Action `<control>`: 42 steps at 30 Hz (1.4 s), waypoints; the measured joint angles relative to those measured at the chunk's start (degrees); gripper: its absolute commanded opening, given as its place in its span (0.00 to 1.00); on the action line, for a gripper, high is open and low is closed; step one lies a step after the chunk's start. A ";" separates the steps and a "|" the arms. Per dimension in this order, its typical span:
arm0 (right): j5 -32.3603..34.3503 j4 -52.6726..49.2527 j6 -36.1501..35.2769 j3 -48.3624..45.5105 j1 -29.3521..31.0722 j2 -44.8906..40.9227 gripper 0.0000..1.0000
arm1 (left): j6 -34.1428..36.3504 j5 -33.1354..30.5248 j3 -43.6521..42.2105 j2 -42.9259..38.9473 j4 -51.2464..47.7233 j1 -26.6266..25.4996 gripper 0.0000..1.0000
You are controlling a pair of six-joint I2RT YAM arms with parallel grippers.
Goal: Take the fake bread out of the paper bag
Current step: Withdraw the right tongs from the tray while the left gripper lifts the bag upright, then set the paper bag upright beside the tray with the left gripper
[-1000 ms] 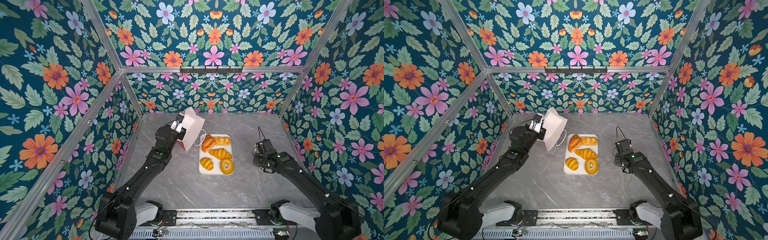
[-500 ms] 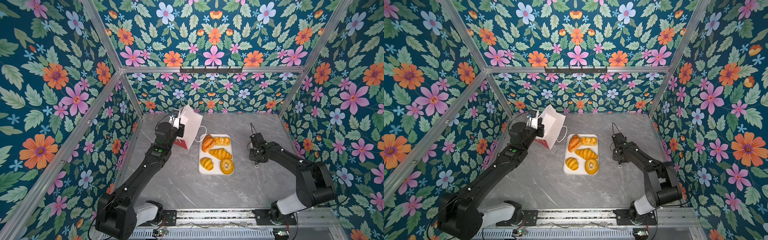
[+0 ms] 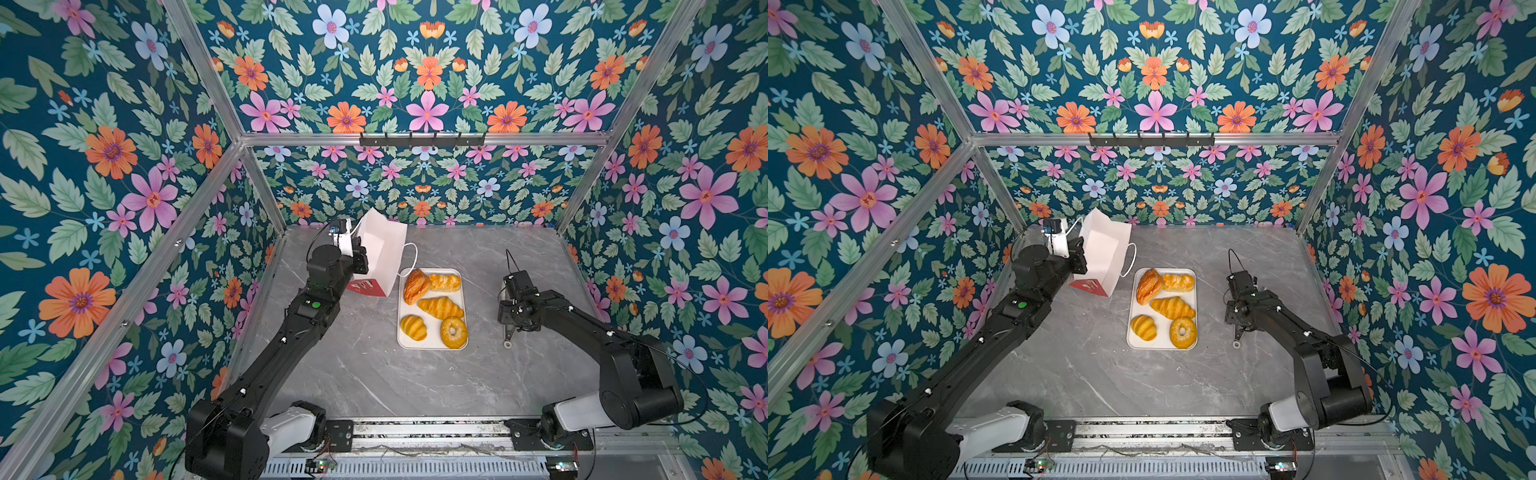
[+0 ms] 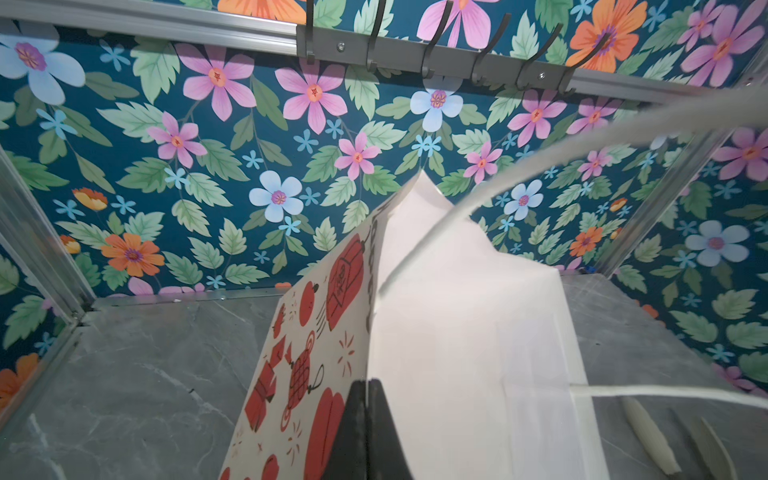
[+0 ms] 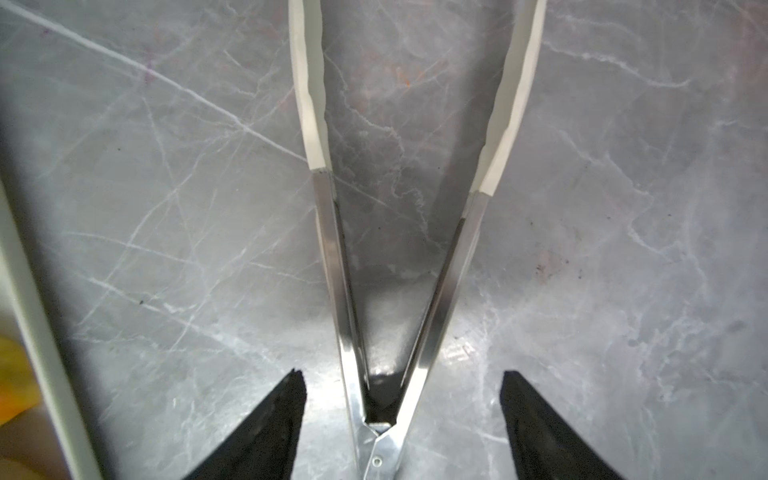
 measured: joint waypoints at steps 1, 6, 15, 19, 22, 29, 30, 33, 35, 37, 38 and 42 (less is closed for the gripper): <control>-0.02 0.00 0.02 -0.28 0.00 -0.90 0.76 | -1.33 0.61 -0.42 -0.31 0.02 -0.09 0.00; -0.02 0.00 0.15 -0.46 0.00 -3.37 0.77 | -7.72 2.51 -1.73 -2.03 -0.33 -0.63 0.00; -0.24 0.00 -0.07 -0.81 0.00 -4.33 0.77 | -16.44 4.50 -1.88 -3.78 -1.70 -0.79 0.00; -0.44 0.09 -0.09 -1.22 0.00 -4.13 0.78 | -19.28 5.42 -2.16 -3.96 -2.60 -0.79 0.00; -0.85 0.17 -0.13 -1.57 0.00 -3.93 0.78 | -20.76 5.75 -2.93 -3.91 -3.15 -0.79 0.00; -1.44 0.22 -0.74 -1.62 0.00 -3.48 0.78 | -22.25 6.71 -2.80 -2.08 -4.20 -0.83 0.00; -1.49 0.22 -0.74 -1.60 0.00 -3.48 0.78 | -22.25 6.71 -2.40 -1.70 -4.48 -0.83 0.00; -1.55 0.22 -0.76 -1.60 0.00 -3.37 0.78 | -21.94 6.54 -1.05 -0.85 -5.29 -0.83 0.00; -1.70 0.24 -1.11 -1.64 0.00 -3.34 0.78 | -21.55 5.57 -0.28 -0.52 -6.03 -0.83 0.00; -1.73 0.31 -1.11 -1.70 0.00 -3.13 0.78 | -20.61 4.87 0.35 -0.13 -6.91 -0.81 0.00; -1.75 0.31 -1.11 -1.75 0.00 -2.99 0.78 | -20.48 4.50 0.61 0.09 -7.34 -0.72 0.00; -1.95 0.55 -1.11 -1.73 0.04 -2.56 0.78 | -18.99 3.48 1.40 1.20 -8.76 -0.24 0.02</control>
